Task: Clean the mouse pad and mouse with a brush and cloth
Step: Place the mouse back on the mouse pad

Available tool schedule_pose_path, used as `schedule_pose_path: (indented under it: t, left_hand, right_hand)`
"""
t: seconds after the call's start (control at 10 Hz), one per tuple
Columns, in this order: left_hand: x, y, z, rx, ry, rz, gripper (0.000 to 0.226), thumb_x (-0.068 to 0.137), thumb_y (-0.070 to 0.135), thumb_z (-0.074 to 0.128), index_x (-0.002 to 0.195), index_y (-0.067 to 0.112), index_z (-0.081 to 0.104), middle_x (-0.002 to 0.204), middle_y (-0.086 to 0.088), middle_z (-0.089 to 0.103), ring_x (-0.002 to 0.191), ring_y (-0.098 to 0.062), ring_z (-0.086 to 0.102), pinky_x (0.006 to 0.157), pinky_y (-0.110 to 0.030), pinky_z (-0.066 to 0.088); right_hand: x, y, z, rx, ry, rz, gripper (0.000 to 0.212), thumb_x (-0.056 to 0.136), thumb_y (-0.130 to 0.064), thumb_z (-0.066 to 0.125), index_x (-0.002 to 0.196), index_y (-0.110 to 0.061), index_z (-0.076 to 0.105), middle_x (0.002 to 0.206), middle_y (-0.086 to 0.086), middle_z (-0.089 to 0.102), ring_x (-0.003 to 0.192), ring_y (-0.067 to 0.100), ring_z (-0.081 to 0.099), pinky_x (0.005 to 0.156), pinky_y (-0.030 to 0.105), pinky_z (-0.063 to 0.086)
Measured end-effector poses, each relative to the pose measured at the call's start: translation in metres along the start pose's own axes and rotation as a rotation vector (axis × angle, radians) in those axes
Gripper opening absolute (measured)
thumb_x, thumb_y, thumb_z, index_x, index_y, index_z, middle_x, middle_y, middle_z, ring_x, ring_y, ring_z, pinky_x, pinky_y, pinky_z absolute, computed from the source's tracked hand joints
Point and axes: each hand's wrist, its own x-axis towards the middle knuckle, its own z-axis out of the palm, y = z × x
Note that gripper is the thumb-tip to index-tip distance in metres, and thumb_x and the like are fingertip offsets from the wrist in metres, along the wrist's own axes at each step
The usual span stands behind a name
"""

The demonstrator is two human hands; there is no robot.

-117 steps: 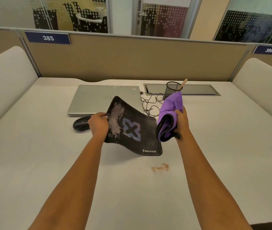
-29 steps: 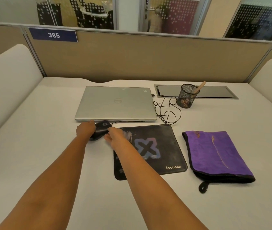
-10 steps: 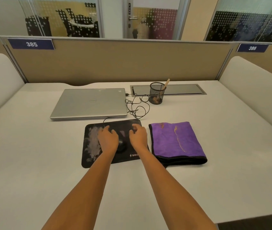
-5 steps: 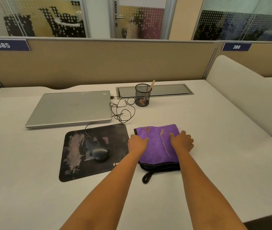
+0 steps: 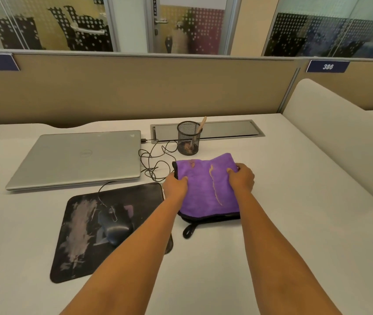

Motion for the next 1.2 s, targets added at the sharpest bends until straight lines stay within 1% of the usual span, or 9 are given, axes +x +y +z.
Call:
schedule_pose_path:
  t: [0.1, 0.2, 0.3, 0.4, 0.5, 0.6, 0.7, 1.0, 1.2]
  left_hand:
    - [0.026, 0.014, 0.006, 0.001, 0.04, 0.061, 0.043, 0.091, 0.011, 0.049, 0.133, 0.005, 0.039, 0.124, -0.016, 0.055, 0.113, -0.031, 0.052, 0.09, -0.034, 0.042]
    - [0.041, 0.018, 0.012, 0.078, 0.067, 0.158, 0.056, 0.092, 0.009, 0.047, 0.142, 0.007, 0.023, 0.135, -0.016, 0.046, 0.124, -0.03, 0.044, 0.101, -0.036, 0.036]
    - [0.048, 0.014, 0.018, 0.295, 0.135, 0.433, 0.05, 0.093, 0.012, 0.044, 0.141, 0.008, 0.029, 0.142, -0.011, 0.039, 0.132, -0.027, 0.035, 0.109, -0.036, 0.029]
    - [0.05, 0.005, 0.024, 0.485, 0.121, 0.582, 0.043, 0.094, 0.016, 0.041, 0.135, 0.008, 0.039, 0.134, -0.012, 0.048, 0.124, -0.028, 0.043, 0.104, -0.036, 0.033]
    - [0.054, -0.016, 0.031, 0.748, -0.03, 0.55, 0.05, 0.097, 0.029, 0.033, 0.142, 0.007, 0.027, 0.145, -0.015, 0.036, 0.135, -0.029, 0.03, 0.113, -0.038, 0.022]
    - [0.057, -0.028, 0.033, 0.857, -0.14, 0.483, 0.058, 0.099, 0.038, 0.024, 0.146, 0.008, 0.009, 0.155, -0.013, 0.011, 0.143, -0.026, 0.008, 0.117, -0.037, 0.008]
    - [0.059, -0.036, 0.037, 0.868, -0.183, 0.452, 0.062, 0.098, 0.043, 0.018, 0.146, 0.013, -0.007, 0.156, -0.009, -0.01, 0.144, -0.022, -0.009, 0.116, -0.035, -0.004]
    - [0.07, -0.031, 0.037, 0.902, -0.198, 0.447, 0.063, 0.098, 0.044, 0.018, 0.146, 0.014, -0.01, 0.155, -0.009, -0.014, 0.143, -0.022, -0.012, 0.115, -0.035, -0.006]
    - [0.061, -0.022, 0.013, 0.799, -0.174, 0.507, 0.059, 0.099, 0.041, 0.02, 0.147, 0.012, 0.002, 0.157, -0.008, -0.003, 0.144, -0.021, -0.003, 0.116, -0.031, 0.0]
  right_hand:
    - [0.029, -0.014, 0.012, 0.008, -0.016, -0.038, 0.039, 0.095, -0.018, 0.052, 0.133, -0.007, 0.05, 0.132, 0.014, 0.056, 0.119, 0.032, 0.054, 0.098, 0.039, 0.045]
    - [0.037, -0.015, 0.02, -0.086, -0.003, -0.099, 0.041, 0.097, -0.017, 0.048, 0.137, -0.01, 0.045, 0.138, 0.013, 0.051, 0.124, 0.03, 0.051, 0.101, 0.039, 0.043]
    - [0.033, -0.005, 0.029, -0.377, 0.036, -0.297, 0.043, 0.099, -0.021, 0.043, 0.141, -0.013, 0.04, 0.144, 0.01, 0.044, 0.13, 0.027, 0.045, 0.106, 0.038, 0.039]
    - [0.026, 0.003, 0.037, -0.494, -0.005, -0.395, 0.043, 0.1, -0.025, 0.037, 0.142, -0.014, 0.038, 0.147, 0.009, 0.041, 0.133, 0.026, 0.041, 0.109, 0.037, 0.034]
    - [0.019, 0.011, 0.051, -0.631, -0.121, -0.427, 0.05, 0.101, -0.036, 0.027, 0.147, -0.016, 0.027, 0.156, 0.006, 0.025, 0.143, 0.025, 0.026, 0.116, 0.039, 0.021]
    - [0.02, 0.012, 0.058, -0.689, -0.19, -0.4, 0.055, 0.101, -0.042, 0.021, 0.151, -0.02, 0.015, 0.16, 0.003, 0.012, 0.147, 0.025, 0.012, 0.119, 0.042, 0.011]
    - [0.024, 0.015, 0.067, -0.712, -0.222, -0.381, 0.058, 0.1, -0.046, 0.016, 0.152, -0.024, 0.002, 0.161, 0.002, -0.001, 0.149, 0.025, 0.001, 0.119, 0.043, 0.002]
    - [0.034, 0.015, 0.074, -0.736, -0.223, -0.381, 0.059, 0.099, -0.047, 0.015, 0.151, -0.025, -0.004, 0.16, 0.002, -0.007, 0.148, 0.025, -0.005, 0.119, 0.042, -0.003]
    - [0.021, 0.007, 0.061, -0.659, -0.173, -0.378, 0.059, 0.1, -0.046, 0.016, 0.152, -0.022, 0.0, 0.161, 0.004, -0.001, 0.149, 0.025, 0.0, 0.12, 0.039, 0.0]
